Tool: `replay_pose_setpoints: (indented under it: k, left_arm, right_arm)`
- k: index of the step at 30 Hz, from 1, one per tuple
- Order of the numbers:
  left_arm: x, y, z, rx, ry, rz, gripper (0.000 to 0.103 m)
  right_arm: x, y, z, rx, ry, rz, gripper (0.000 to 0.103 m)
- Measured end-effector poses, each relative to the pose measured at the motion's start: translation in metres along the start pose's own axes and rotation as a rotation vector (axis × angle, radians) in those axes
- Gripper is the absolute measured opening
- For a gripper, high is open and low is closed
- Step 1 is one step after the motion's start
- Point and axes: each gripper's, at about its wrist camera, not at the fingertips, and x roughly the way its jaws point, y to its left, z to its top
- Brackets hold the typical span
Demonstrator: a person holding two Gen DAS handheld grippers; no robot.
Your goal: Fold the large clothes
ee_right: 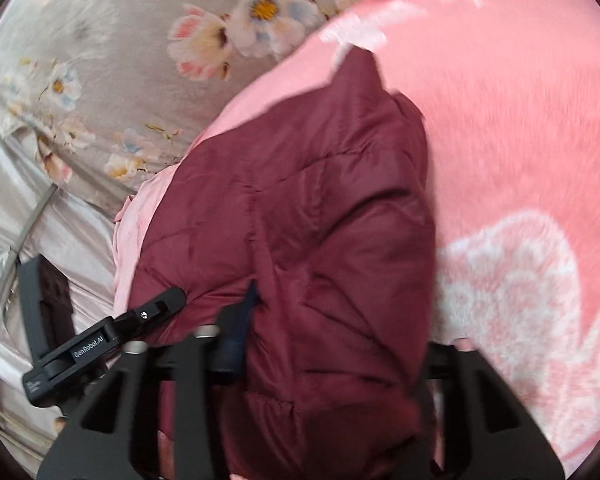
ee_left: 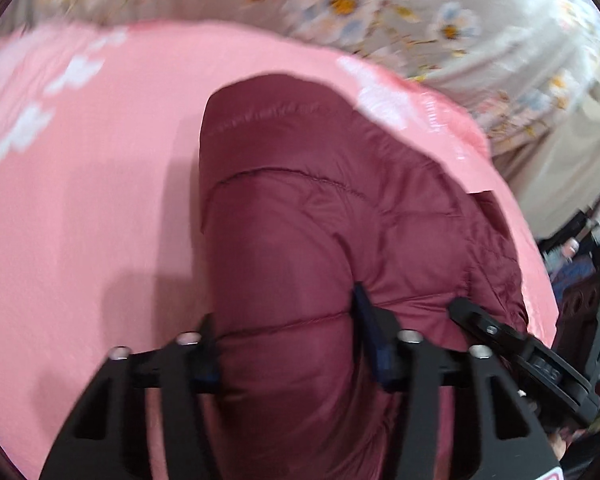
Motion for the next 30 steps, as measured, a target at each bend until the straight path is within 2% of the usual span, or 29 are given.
replay_pose_setpoints:
  k: [2,7,14,23,27,30]
  left_arm:
    - [-0.015,-0.012,0.007,0.042,-0.033,-0.021,0.035]
    - [-0.069,-0.044,0.022,0.171,-0.169,-0.039,0.033]
    - [-0.153,-0.068,0.051,0.289,-0.392,-0.058,0.033]
    - [-0.255,-0.047,0.089,0.360,-0.678,-0.092,0.033]
    - [-0.286,-0.022,0.107,0.373,-0.775,-0.102,0.033]
    - [-0.295,-0.002,0.118,0.370,-0.811,-0.096,0.033]
  right_arm:
    - [-0.012,0.016,0.003,-0.043,-0.042,-0.024,0.020]
    - [-0.051,0.055,0.010,-0.149,-0.171,-0.067,0.019]
    - [-0.116,0.125,0.034,-0.296,-0.377,-0.027,0.019]
    - [-0.158,0.227,0.069,-0.485,-0.569,0.040,0.019]
    - [-0.154,0.269,0.080,-0.560,-0.621,0.060,0.019]
    - [-0.137,0.291,0.084,-0.604,-0.633,0.068,0.019]
